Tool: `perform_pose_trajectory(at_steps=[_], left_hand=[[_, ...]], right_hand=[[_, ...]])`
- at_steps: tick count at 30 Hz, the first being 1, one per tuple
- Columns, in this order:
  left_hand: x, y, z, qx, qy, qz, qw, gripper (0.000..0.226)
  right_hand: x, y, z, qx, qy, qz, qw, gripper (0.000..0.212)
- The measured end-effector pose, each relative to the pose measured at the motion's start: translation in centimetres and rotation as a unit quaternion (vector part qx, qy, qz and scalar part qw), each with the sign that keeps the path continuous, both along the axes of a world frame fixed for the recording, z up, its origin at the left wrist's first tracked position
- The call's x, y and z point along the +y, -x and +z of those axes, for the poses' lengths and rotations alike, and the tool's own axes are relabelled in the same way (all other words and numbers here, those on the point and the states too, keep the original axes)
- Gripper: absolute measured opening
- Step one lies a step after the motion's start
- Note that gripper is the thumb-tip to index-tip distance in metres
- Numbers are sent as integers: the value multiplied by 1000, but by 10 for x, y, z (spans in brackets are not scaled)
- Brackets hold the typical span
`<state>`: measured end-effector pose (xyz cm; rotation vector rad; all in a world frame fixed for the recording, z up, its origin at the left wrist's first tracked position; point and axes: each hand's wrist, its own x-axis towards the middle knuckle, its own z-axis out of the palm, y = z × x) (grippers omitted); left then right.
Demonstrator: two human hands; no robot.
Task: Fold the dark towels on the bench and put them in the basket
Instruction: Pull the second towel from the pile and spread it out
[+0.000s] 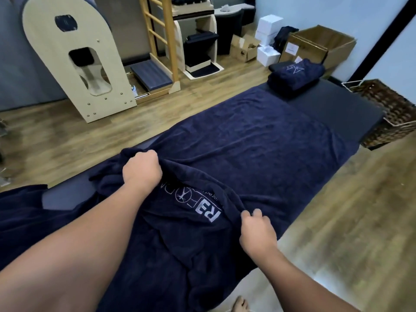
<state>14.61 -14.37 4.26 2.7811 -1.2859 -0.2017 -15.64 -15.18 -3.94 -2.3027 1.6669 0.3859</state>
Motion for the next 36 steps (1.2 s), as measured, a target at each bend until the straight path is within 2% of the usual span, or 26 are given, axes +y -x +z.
perform_pose_trajectory(at_steps=[4,8,9,11,13,16,18,21,24,28,36], left_hand=[[-29,13,0,81,47,64,994,12],[-72,29,-3,206,136,111,963,28],[-79,37,2,226,145,108,957,37],[-97,58,12,241,128,75,959,72],[-114,76,23,218,114,28,969,99],[-143,88,27,186,118,-9,975,116],[-166,98,28,190,124,-14,974,123],[-201,113,24,201,143,-27,969,134],[-244,124,15,205,157,-36,965,144],[-314,139,3,211,155,-49,964,149],[-445,160,-33,213,137,-33,967,145]], right_hand=[[-41,36,13,-32,26,40,998,24],[-86,73,22,-35,-8,98,994,28],[-96,79,23,-21,-12,107,994,27],[-116,95,27,0,3,93,996,24],[-137,113,33,-6,30,53,998,21],[-165,141,39,-29,66,11,997,23],[-186,159,38,-47,81,-5,996,28],[-215,180,38,-75,80,-17,994,50],[-248,195,40,-49,90,3,995,58],[-305,215,34,-14,89,17,996,50],[-408,243,29,-4,64,6,998,25]])
